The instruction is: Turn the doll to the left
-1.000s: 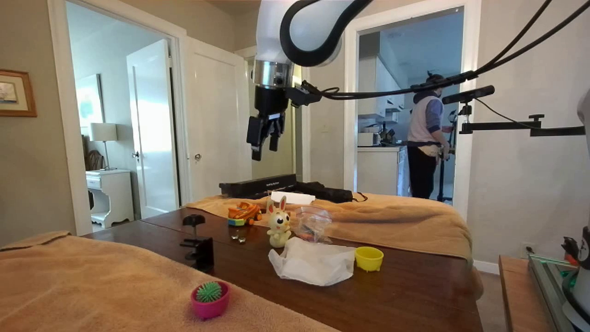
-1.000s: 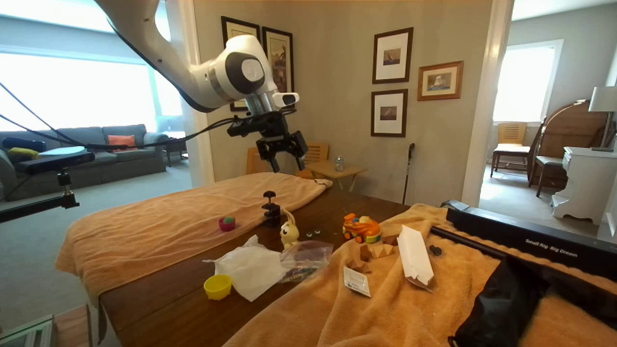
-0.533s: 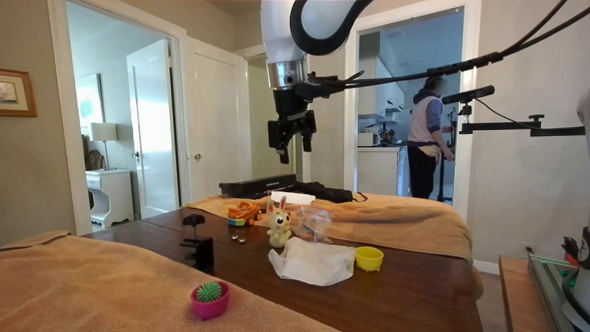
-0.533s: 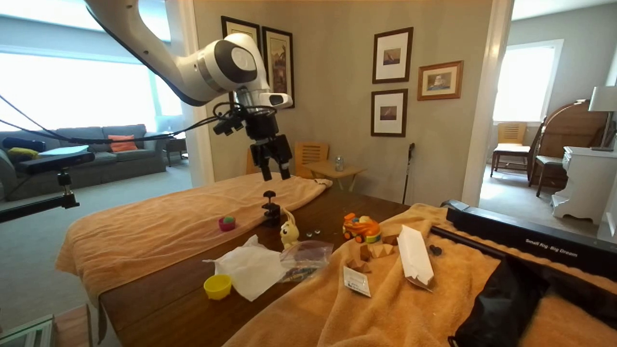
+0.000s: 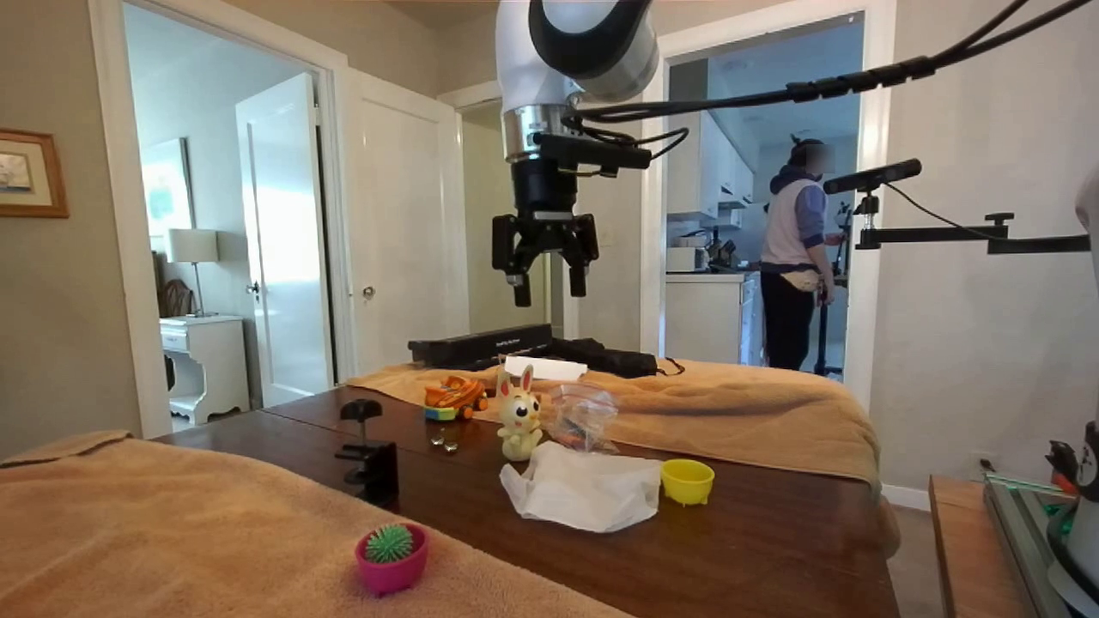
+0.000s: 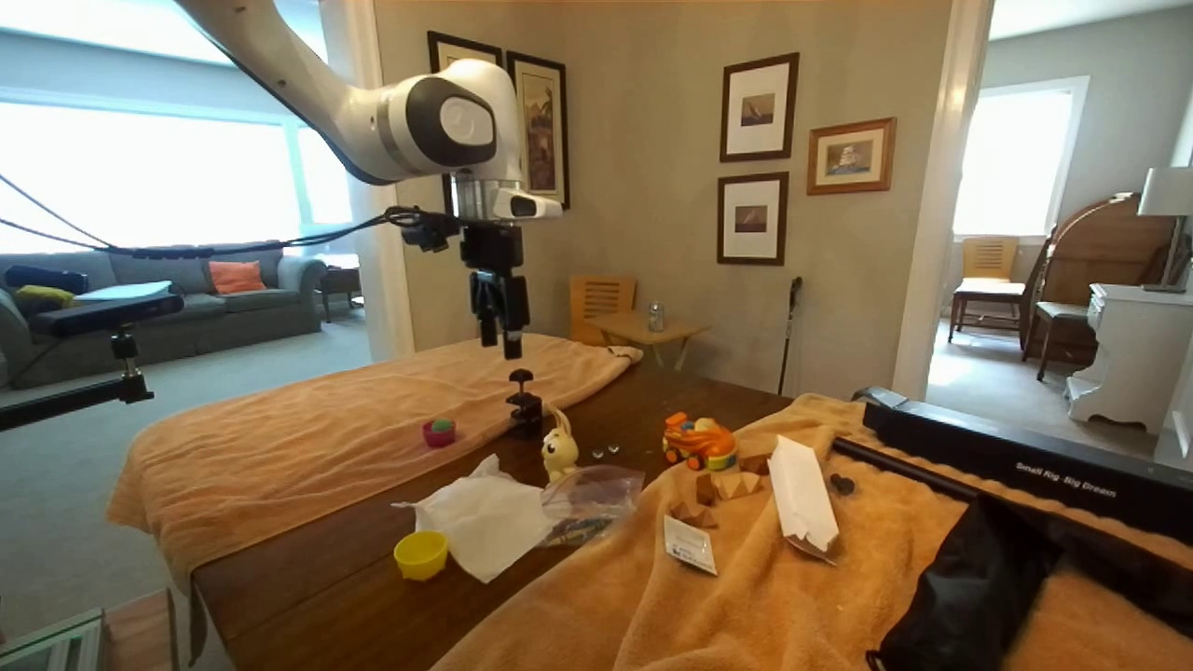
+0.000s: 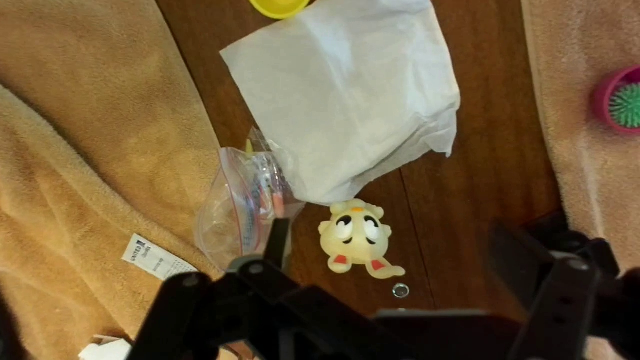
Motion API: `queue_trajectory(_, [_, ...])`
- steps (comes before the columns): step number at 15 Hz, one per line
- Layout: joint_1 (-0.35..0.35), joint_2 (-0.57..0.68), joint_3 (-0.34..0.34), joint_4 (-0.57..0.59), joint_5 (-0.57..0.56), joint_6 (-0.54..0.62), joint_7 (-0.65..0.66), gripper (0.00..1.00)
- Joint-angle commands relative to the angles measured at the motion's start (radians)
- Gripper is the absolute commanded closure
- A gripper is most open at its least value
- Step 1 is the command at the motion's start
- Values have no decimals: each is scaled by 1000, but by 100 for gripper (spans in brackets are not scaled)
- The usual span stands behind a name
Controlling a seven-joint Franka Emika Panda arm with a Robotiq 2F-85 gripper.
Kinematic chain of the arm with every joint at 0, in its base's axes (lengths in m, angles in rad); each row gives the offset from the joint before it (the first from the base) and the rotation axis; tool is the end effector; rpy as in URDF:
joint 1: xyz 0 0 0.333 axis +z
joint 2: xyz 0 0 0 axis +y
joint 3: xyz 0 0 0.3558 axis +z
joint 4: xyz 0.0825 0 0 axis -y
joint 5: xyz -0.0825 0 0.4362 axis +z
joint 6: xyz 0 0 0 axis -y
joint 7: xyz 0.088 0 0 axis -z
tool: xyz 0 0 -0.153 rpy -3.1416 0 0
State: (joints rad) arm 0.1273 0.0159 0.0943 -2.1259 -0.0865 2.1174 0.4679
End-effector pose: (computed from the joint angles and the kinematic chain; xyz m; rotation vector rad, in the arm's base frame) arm 0.5715 0.1212 0.3663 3.0504 -0.3067 0.0022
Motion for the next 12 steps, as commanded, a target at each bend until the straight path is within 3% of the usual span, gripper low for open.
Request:
queue_trajectory(1, [-15, -31, -3, -47, 73, 71, -61, 0])
queue_trajectory(8, [-24, -35, -5, -72, 73, 84, -249, 0])
queue_trajectory(9, [-20, 0, -2, -33, 36, 52, -185, 0])
queue_trajectory(12, [-22, -2, -2, -42, 36, 65, -209, 0])
